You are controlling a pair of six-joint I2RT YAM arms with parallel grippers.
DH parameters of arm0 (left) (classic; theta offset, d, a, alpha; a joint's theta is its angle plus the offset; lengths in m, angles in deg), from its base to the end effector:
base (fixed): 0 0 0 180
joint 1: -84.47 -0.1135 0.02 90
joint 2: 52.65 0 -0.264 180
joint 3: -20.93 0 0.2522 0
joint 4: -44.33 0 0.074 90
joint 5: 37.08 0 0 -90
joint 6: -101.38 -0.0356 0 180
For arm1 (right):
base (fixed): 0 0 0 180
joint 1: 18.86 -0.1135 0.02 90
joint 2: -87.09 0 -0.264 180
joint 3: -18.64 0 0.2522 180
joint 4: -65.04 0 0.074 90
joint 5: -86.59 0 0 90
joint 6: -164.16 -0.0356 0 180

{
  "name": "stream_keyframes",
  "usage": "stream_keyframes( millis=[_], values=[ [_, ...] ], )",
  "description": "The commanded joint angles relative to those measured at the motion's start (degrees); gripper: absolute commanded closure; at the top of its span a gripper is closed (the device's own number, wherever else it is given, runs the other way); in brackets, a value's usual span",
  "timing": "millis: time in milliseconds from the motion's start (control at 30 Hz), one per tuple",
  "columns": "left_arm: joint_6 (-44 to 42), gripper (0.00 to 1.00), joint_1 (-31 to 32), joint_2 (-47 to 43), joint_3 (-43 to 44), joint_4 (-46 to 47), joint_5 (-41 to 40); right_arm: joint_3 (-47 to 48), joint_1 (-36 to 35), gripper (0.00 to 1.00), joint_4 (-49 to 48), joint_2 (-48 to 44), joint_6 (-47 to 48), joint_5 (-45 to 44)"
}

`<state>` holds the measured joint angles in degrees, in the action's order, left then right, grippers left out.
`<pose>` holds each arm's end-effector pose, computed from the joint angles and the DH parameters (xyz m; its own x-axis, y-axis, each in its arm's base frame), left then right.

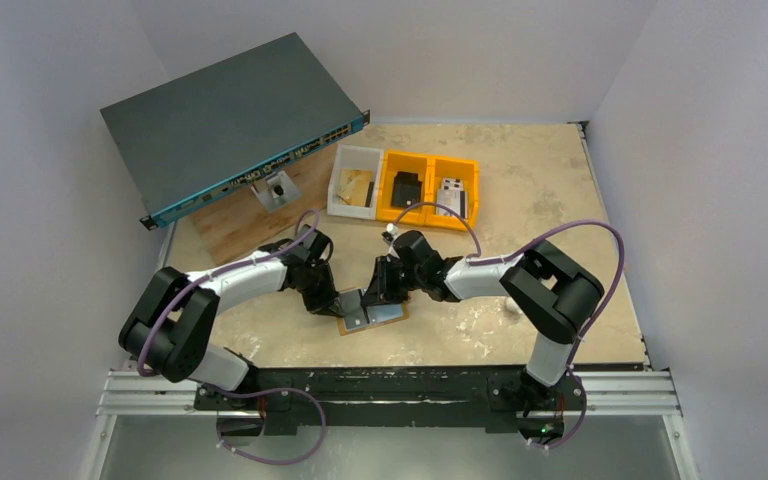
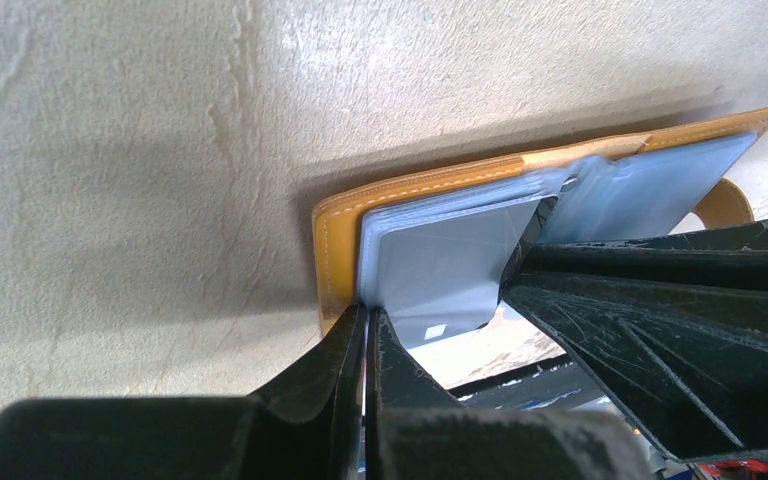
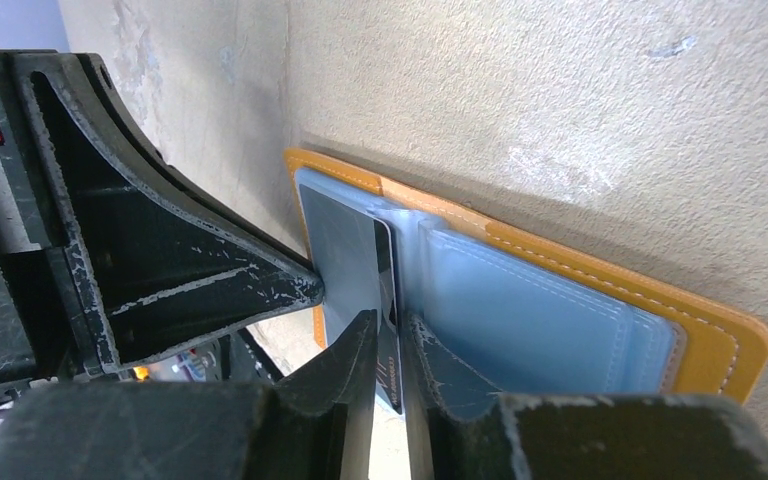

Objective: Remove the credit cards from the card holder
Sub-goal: Remove the credit card from the card holder.

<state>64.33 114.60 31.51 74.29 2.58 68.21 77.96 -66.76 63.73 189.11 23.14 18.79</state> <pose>0.2048 -0.1297 0.1436 -0.9382 -0.3456 0.0201 -0.3256 0.8609 -0.3909 0.2183 0.2617 0.1300 -0.9606 0.0104 -0.2777 -0.2071 0.6395 0.7403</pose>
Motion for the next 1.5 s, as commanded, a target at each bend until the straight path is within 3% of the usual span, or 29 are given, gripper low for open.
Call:
stream_keyframes(
  millis=[0,367,600,1067,1467],
  values=[
    [-0.39,1.00,0.97,3.76,-1.98,0.94,-4.44,0.06,-1.45,0.86,-5.10,1.05,-1.75,6.35],
    [-1.22,1.00,1.20,4.65,-1.19,1.44,-3.35,1.19,-1.57,0.89,-5.85,1.04,-0.35,7.46],
    [-1.66,1.00,1.41,4.70,-1.18,1.69,-2.83,2.18,-1.93,0.78,-4.92,1.82,0.66,7.87],
    [-2.52,1.00,1.77,4.22,-0.68,0.76,-2.64,2.19,-1.93,1.00,-3.23,0.63,1.42,6.85],
    [-3.89,1.00,1.59,2.01,-2.09,-2.10,-5.78,-1.04,-0.79,1.00,1.45,-3.71,2.60,0.30]
  ],
)
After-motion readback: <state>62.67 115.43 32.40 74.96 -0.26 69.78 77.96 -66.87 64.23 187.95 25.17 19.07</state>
